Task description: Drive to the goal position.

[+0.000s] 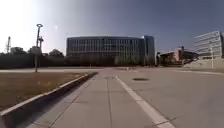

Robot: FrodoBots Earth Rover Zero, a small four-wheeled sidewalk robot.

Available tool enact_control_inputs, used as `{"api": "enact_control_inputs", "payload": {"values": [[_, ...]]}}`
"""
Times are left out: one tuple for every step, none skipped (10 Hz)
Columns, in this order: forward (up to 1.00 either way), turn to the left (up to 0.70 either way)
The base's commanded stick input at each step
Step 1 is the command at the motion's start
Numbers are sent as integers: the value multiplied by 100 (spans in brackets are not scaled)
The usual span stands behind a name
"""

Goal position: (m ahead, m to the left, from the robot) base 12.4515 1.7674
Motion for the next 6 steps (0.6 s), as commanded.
{"api": "enact_control_inputs", "payload": {"values": [[70,0],[70,20],[70,16],[70,4],[70,0],[70,0]]}}
